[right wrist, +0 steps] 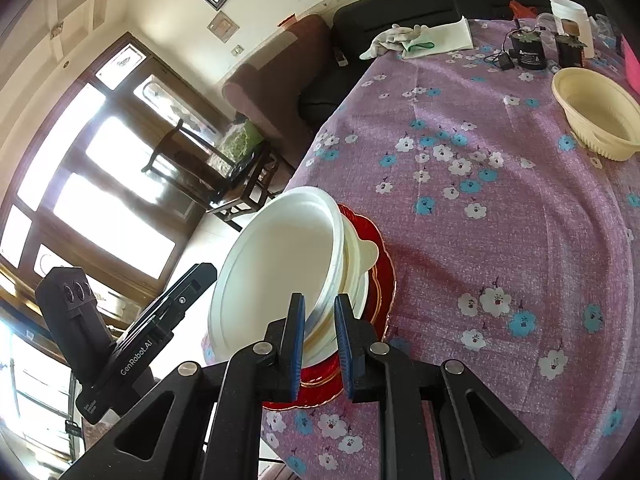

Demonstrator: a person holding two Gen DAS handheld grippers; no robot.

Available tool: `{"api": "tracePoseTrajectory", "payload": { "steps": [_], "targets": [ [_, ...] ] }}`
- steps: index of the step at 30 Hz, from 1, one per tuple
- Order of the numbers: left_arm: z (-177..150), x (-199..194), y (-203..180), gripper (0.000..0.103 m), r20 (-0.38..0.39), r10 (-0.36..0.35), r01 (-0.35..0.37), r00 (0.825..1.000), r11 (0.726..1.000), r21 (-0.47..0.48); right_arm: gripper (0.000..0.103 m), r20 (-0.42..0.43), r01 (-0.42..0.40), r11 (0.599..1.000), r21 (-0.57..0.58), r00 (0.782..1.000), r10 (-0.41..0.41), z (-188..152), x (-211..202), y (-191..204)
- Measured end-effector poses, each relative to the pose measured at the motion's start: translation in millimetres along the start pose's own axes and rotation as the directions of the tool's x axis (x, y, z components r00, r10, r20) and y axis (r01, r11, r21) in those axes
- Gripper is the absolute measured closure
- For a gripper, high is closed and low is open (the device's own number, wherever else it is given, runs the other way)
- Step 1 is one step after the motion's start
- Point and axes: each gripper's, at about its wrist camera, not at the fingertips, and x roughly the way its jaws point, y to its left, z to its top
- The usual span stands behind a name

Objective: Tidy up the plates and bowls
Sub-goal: 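Set the large white bowl onto the stack and open both grippers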

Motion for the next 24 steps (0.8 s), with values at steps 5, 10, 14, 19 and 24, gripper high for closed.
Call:
{"api": "tracePoseTrajectory", "payload": {
  "steps": [5, 10, 14, 19, 24],
  "targets": [
    [0.3, -2.4, -7.9, 0.061, 0.003, 0.001, -0.001, 1.000, 1.000, 0.015, 0.086, 0.016, -0.009, 1.000, 0.015, 1.000, 0.009, -0.9, -8.1, -6.8],
    [1.2, -4.1, -16.6, 0.060, 0.004, 0.000, -0.001, 1.000, 0.999, 0.033, 0.086, 0.034, -0.015, 0.999, 0.036, 0.999, 0.014, -1.6, -17.8, -16.8],
    [2.7, -4.3, -26.2, 0.057, 0.005, 0.000, 0.000, 1.000, 0.999, 0.051, 0.086, 0.051, -0.020, 0.998, 0.053, 0.999, 0.018, -2.0, -26.4, -25.4],
    [3.8, -5.5, -42.1, 0.057, 0.005, -0.006, 0.006, 1.000, 0.997, 0.082, 0.086, 0.070, -0.027, 0.997, 0.077, 0.997, 0.021, -2.6, -36.2, -37.4],
    [3.2, -4.6, -60.3, 0.056, -0.003, -0.016, 0.016, 1.000, 0.993, 0.118, 0.086, 0.089, -0.035, 0.994, 0.105, 0.996, 0.026, -3.5, -45.3, -51.8]
  ]
}}
